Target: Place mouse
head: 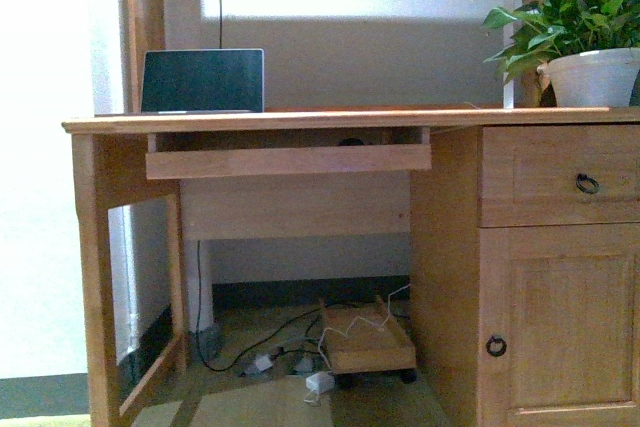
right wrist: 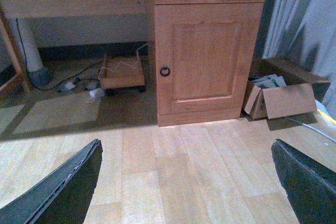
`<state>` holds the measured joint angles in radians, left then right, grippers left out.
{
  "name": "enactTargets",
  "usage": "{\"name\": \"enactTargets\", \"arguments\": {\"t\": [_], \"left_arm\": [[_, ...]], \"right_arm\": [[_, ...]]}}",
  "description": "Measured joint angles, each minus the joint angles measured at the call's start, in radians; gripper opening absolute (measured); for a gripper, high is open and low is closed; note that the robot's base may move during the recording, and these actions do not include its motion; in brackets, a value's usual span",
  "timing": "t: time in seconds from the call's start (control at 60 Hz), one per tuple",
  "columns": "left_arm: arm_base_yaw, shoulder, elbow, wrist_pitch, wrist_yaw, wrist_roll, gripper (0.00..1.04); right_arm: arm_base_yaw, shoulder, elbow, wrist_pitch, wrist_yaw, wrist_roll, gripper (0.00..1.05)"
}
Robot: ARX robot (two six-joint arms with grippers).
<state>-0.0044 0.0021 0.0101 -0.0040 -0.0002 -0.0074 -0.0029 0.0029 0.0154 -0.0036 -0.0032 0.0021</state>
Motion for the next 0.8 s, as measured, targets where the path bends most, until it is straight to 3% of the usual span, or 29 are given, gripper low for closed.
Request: {"name": "enactTargets", "arguments": {"t": [0.8], "left_arm": [[0.000,0.000,0.000,0.000,0.000,0.000,0.97]], "right_arm": [[0.000,0.000,0.000,0.000,0.000,0.000,0.97]]}}
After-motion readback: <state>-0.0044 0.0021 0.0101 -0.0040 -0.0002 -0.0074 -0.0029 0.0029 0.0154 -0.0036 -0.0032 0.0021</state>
